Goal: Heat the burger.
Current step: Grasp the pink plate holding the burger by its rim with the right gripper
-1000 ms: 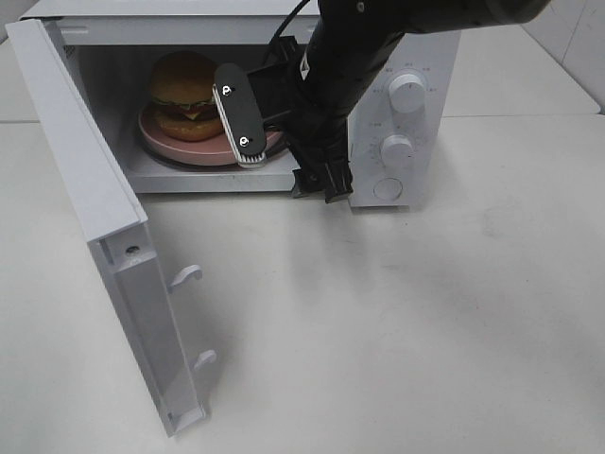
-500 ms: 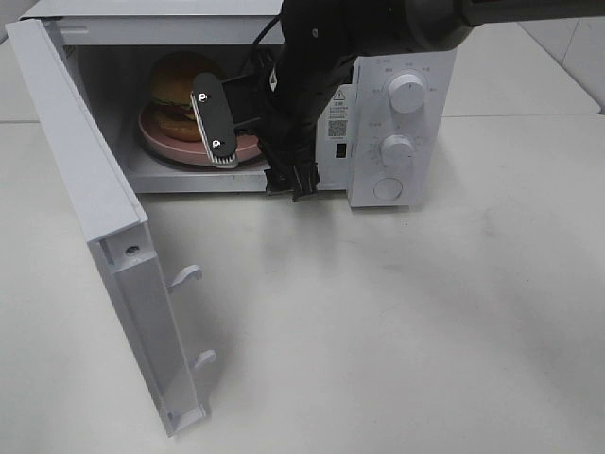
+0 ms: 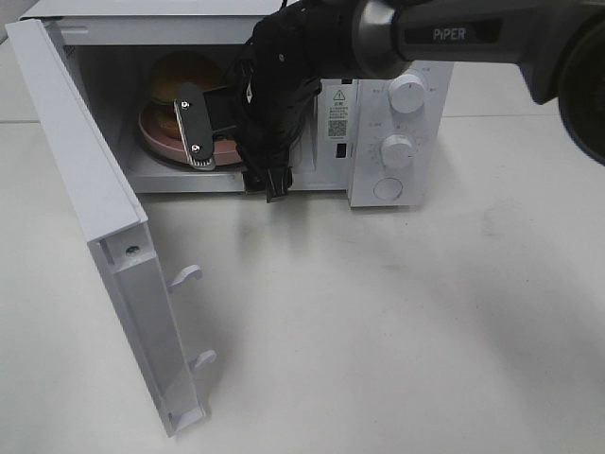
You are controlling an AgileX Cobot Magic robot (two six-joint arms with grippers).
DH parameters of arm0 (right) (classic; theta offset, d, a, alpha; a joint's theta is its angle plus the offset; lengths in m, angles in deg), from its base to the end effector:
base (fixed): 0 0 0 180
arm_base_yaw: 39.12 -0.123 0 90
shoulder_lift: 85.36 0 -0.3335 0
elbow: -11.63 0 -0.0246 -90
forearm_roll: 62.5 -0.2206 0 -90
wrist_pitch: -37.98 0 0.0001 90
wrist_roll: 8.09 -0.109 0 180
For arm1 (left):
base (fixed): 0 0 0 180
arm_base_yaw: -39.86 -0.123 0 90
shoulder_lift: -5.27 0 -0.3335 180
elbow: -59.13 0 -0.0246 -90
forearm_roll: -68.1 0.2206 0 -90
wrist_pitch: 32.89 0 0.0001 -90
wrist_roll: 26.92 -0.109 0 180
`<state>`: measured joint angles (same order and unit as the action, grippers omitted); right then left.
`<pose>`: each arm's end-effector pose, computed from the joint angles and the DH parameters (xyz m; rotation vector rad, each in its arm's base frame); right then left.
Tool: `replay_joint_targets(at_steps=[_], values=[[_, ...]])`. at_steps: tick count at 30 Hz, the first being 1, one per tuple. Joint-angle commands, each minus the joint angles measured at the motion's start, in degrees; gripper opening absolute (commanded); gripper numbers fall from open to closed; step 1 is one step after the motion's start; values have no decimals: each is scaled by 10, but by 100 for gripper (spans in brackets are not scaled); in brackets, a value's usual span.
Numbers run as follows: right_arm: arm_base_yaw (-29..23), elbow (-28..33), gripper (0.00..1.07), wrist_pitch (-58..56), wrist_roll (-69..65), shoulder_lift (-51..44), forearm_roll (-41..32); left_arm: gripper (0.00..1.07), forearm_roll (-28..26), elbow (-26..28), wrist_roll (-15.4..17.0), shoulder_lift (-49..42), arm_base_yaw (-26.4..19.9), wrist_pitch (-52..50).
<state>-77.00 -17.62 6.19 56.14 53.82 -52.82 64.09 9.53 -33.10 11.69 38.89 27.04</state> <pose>0.4289 0.3214 0.2041 -2.0290 1.4586 -0.3664 -0.0643 -0.0077 0.2564 0.0947 2.0195 -0.0044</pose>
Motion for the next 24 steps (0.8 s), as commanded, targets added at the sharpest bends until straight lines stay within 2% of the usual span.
replay_joint_targets(at_steps=[1,13,16,17,18,21,23,24], values=[[5,-43,83,-4,-9,22,1,104,12,-1,1,-13,-1,-5],[12,-112,83,-5,-23,83,-6,104,13,-1,1,-13,-1,-5],[15,-128,78,-4,-23,98,-26,104,13,-1,1,-13,-1,-5],[17,-129,75,-3,-23,100,-29,104,13,-1,1,-13,-1,-5],[18,-132,66,-1,-22,103,-29,104,13,-1,1,-13,-1,-5],[18,-132,61,-1,-22,103,-27,104,13,-1,1,-13,-1,-5],[19,-132,25,-1,-22,103,-25,104,13,-1,1,-13,-1,-5],[19,-132,25,-1,-22,103,-25,104,13,-1,1,-13,-1,-5]])
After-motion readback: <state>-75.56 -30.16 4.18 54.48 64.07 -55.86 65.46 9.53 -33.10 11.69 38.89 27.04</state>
